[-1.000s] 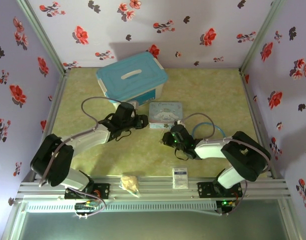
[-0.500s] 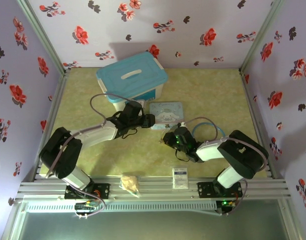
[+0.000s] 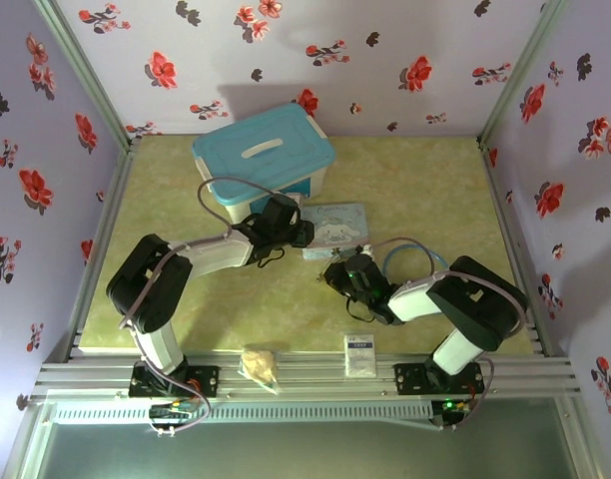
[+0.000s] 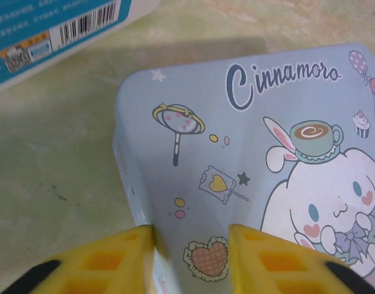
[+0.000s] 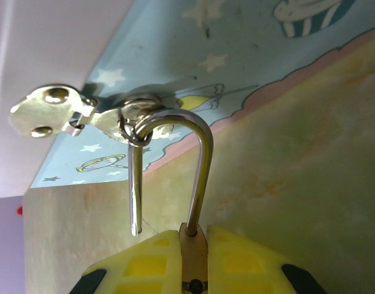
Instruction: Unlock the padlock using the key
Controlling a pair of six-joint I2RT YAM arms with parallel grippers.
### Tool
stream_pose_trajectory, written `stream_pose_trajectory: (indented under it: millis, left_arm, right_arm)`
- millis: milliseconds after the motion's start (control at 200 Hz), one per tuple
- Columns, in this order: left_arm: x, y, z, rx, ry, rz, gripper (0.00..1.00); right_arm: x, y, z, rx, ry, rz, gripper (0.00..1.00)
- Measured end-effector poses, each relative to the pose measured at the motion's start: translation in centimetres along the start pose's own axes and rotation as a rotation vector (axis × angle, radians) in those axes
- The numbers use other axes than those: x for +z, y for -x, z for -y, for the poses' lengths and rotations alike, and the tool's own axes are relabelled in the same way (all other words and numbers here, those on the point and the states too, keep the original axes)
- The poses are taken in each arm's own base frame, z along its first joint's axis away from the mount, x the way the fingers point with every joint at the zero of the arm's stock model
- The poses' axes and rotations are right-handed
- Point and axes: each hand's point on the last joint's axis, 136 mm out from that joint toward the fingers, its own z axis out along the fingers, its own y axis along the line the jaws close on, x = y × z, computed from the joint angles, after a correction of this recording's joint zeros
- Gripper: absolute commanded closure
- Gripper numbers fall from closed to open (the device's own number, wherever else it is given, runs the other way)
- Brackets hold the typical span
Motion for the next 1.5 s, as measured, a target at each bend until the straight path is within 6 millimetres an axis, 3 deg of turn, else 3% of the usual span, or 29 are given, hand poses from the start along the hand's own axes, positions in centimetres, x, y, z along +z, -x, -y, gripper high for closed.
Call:
stream_pose_trajectory:
  millis: [100, 490, 1205, 1500]
  left_arm:
    - [0.1, 0.4, -0.1, -0.002, 0.002, 0.017, 0.78]
    - [0.8, 1.1, -0.2, -0.004, -0.003, 0.054, 0.77]
    - [1.1, 1.4, -0.5, -0.014, -0.023, 0.084, 0.79]
    - [1.1, 1.5, -0.6, -0.018, -0.036, 0.096, 0.78]
  right_arm:
    - [0.4, 0.1, -0.2, 0.031, 0.016, 0.01, 1.0]
    - [0.3, 1.2, 0.0, 0.087, 0.027, 0.076, 1.0]
    - [-0.1, 4.8, 0.3, 0.187, 0.117, 0.184, 1.0]
    - [0.0, 4.9, 0.3, 0.179, 0.147, 0.172, 1.0]
